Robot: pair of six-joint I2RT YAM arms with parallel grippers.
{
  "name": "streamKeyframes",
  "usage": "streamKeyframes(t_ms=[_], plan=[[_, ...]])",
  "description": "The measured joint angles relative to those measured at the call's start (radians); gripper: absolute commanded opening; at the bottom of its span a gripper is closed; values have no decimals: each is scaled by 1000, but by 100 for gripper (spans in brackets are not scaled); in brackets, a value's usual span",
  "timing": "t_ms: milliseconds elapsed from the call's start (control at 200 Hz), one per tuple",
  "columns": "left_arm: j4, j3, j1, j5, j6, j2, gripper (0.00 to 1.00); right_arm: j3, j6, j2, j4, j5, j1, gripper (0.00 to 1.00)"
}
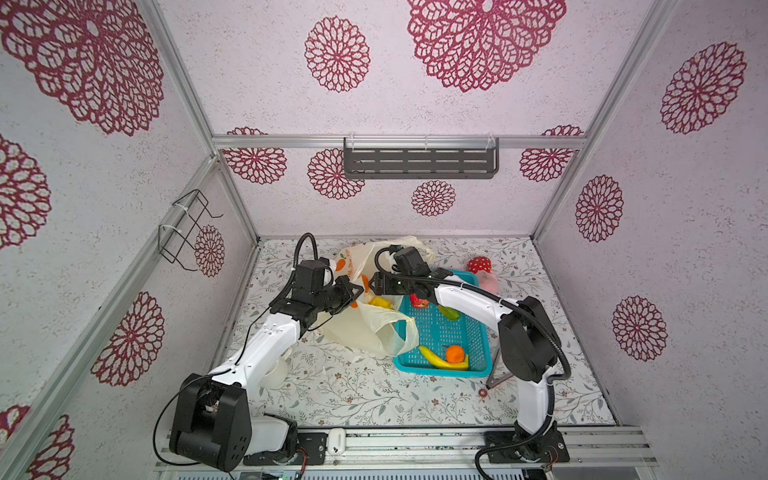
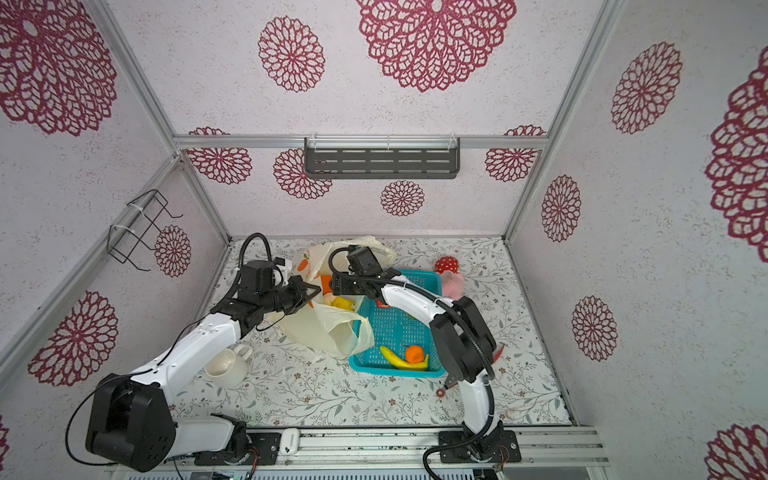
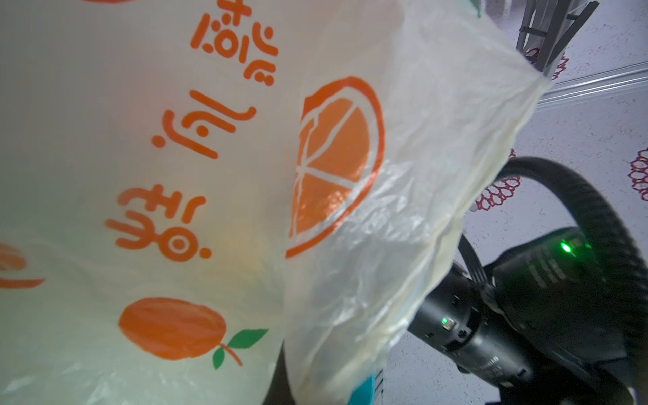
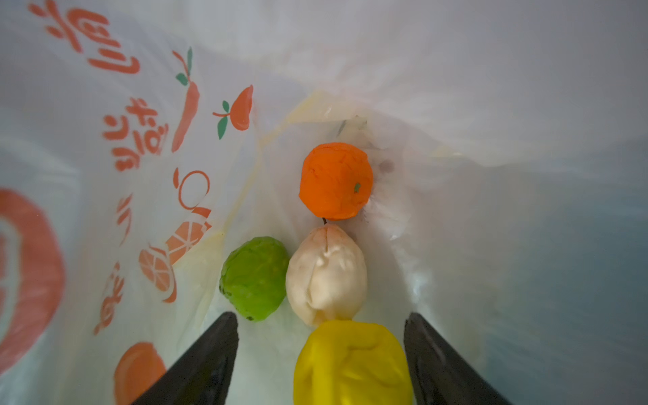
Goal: Place the fruits into the plastic bag
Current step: 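Carry the yellow fruit into the open bag and open the right gripper, then return the right gripper to the basket and grasp the green-yellow papaya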
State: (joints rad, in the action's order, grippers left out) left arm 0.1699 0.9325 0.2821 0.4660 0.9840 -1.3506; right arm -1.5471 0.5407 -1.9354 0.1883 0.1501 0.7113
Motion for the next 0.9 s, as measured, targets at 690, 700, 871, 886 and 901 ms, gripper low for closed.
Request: streamKeyframes(t_ms=[690, 700, 871, 886, 901], plan=[[0, 0, 1, -6, -4, -3, 0, 653, 63, 657, -67, -338, -166, 81], [0, 0, 1, -6, -4, -4, 0, 653, 63, 653, -64, -338, -169, 81], [1, 0, 1, -8, -4, -6, 0, 606, 56, 542, -2, -319, -195, 81], [2, 0, 1, -8, -4, -6, 0, 593, 53, 525, 10, -316, -196, 81], [1, 0, 1, -8, -4, -6, 0, 582, 51, 512, 18, -313, -196, 81]])
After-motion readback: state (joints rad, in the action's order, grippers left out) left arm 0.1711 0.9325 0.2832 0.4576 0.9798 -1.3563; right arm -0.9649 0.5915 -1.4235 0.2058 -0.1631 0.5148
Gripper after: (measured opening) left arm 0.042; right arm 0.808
